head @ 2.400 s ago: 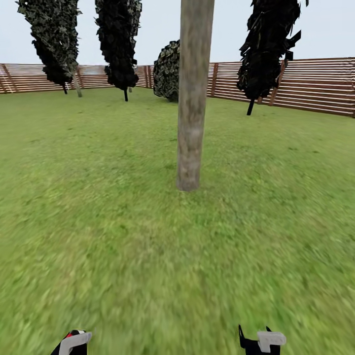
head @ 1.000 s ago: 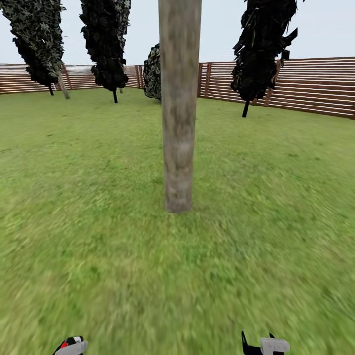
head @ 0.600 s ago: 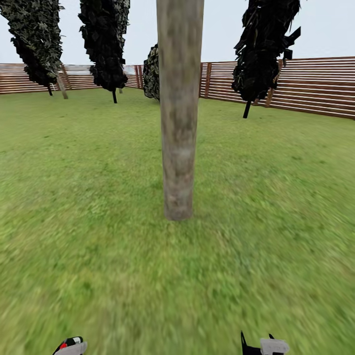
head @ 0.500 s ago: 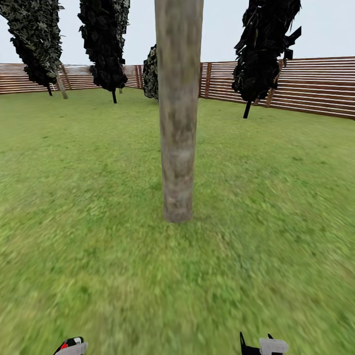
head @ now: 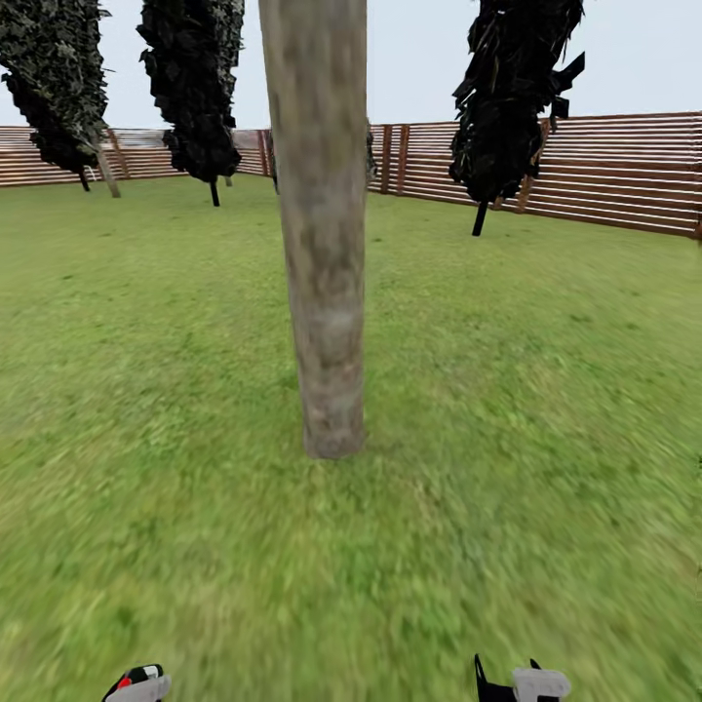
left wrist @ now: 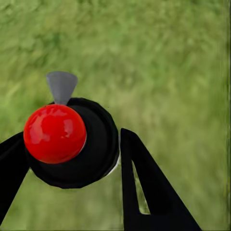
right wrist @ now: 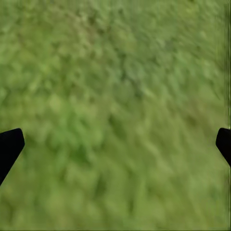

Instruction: In the garden, pick up the pesticide atomizer on the floor and spray pesticide onto both trees until each tree trunk is fully covered.

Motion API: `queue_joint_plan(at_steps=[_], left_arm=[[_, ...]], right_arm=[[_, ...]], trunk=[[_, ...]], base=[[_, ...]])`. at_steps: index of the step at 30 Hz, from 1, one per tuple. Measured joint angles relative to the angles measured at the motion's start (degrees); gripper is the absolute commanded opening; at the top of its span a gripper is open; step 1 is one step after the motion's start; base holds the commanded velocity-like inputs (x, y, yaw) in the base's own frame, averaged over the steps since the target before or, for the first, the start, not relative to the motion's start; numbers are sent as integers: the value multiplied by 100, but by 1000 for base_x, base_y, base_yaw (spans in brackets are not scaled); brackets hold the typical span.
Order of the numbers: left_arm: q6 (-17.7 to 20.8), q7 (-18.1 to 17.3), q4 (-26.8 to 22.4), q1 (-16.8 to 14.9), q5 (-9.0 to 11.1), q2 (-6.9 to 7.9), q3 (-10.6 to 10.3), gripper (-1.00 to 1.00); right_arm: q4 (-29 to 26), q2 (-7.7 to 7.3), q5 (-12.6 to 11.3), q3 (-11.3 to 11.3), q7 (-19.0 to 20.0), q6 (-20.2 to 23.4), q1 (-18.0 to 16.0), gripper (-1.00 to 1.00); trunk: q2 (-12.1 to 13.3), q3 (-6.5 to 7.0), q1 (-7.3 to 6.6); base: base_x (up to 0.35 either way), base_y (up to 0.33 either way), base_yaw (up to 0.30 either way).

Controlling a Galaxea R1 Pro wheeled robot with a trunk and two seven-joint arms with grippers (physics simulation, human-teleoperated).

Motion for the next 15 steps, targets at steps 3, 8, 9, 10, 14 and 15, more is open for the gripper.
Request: queue_joint_plan(at_steps=[3, 8, 9, 10, 14, 15], left_arm=[[-2, -17, -3, 0, -1, 1, -10, -100], [1, -33, -21, -10, -2, 11, -11, -100], [3, -35, -23, -20, -12, 14, -12, -100], [4, -36, -24, -25, -19, 15, -14, -100], [26, -51, -46, -66, -70, 23, -75, -100], [40, -102, -125, -77, -103, 50, -85, -100]], right_arm=[[-3, -3, 0, -3, 0, 0, 0, 100], [-10, -4, 0, -4, 8, 0, 0, 100], [-12, -3, 3, 2, 12, 2, -1, 100], [-14, -2, 5, 5, 14, 3, -1, 100], [-333, -11, 43, 36, 47, 17, -9, 100], [-664, -13, 140, 83, 65, 37, -12, 100]], trunk=[[0, 11, 0], [0, 30, 0], [0, 32, 0], [0, 34, 0], [0, 36, 2], [0, 36, 2]], base=[[264, -170, -222], [269, -170, -174], [271, -170, -72], [270, -170, -37], [110, -62, -11], [26, -15, -3]])
